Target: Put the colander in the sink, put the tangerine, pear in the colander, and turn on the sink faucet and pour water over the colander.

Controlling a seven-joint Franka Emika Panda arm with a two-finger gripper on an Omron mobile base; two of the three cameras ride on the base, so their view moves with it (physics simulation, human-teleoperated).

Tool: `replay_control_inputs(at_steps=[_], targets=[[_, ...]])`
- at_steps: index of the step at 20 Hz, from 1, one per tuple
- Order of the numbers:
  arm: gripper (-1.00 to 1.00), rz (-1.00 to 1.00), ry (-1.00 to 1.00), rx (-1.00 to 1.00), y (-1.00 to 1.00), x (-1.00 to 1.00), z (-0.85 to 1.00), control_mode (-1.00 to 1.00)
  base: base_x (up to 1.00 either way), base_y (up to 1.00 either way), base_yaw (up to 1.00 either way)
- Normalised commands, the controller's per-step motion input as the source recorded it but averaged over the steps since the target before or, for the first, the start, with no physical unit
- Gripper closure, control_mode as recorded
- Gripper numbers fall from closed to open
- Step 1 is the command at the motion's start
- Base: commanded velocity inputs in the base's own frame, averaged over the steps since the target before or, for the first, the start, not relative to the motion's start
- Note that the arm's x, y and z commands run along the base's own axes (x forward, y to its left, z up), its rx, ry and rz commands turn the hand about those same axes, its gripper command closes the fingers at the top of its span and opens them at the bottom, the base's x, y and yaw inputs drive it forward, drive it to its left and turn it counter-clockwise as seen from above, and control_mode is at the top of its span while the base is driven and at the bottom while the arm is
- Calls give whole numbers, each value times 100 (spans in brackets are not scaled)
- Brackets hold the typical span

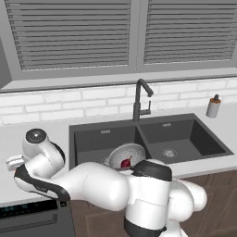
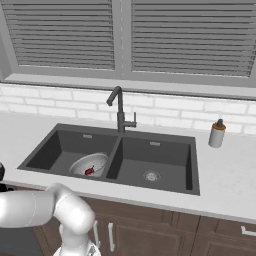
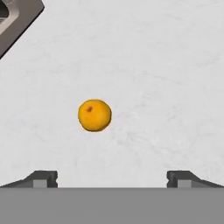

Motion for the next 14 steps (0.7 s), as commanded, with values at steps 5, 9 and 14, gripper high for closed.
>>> replay_control_inputs(at_steps=[5, 9, 14], targets=[[-100, 0, 2, -1, 21, 17, -19, -100, 0, 0, 0], [-100, 0, 5, 0, 0, 27, -39, -100, 0, 0, 0], [-100, 0, 3, -1, 10, 13, -38, -100, 0, 0, 0]])
